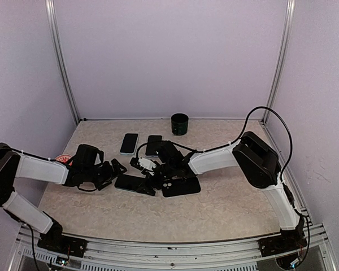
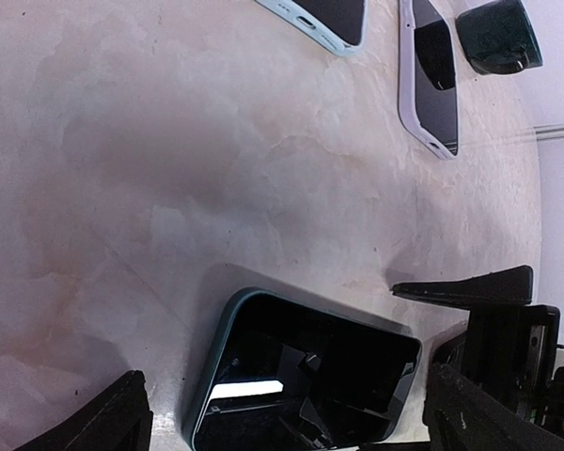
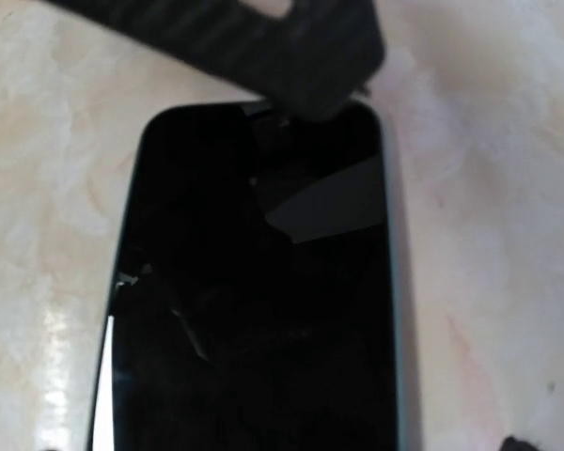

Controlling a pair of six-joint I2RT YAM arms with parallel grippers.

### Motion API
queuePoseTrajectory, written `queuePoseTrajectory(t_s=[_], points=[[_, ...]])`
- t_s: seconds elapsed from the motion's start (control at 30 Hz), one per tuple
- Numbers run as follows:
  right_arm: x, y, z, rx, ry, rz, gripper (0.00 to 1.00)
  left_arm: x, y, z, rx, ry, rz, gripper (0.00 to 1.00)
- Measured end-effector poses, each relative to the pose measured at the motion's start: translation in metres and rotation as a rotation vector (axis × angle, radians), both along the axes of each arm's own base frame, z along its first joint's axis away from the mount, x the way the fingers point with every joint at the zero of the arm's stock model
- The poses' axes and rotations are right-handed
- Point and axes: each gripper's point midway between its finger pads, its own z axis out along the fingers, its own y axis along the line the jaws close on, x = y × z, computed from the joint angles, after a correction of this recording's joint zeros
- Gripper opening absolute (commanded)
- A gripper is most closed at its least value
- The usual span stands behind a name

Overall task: Put the phone into the phone case
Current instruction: Pick up the phone at the center of the board.

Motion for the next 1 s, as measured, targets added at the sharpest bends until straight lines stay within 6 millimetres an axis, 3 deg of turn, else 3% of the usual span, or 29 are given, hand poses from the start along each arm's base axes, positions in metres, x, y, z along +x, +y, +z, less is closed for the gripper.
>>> queuePoseTrajectory(t_s=[0.6,0.77,0.87,1.0], points=[[-0.0053,0.0008,-0.0060,0.008,-0.019,0.001,0.99,0.0025,-0.0001,-0.0014,-0.003,0.003,0.001,0.99],[-0.0041,0.0006,-0.0057,0.003,-0.022,-0.003,0.91,0.0024,-0.0002,-0.0013,-0.003,0.003,0.001,0.99],[-0.0044,0.0002,-0.0061,-0.002,-0.019,-0.002,0.78,0.0024,-0.0002,-0.0012,-0.003,0.003,0.001,0.99],[-0.0044,0.0001,-0.0062,-0.005,-0.018,-0.002,0.73,0.0025,0.0000,-0.0005,-0.004,0.002,0.001,0.99]])
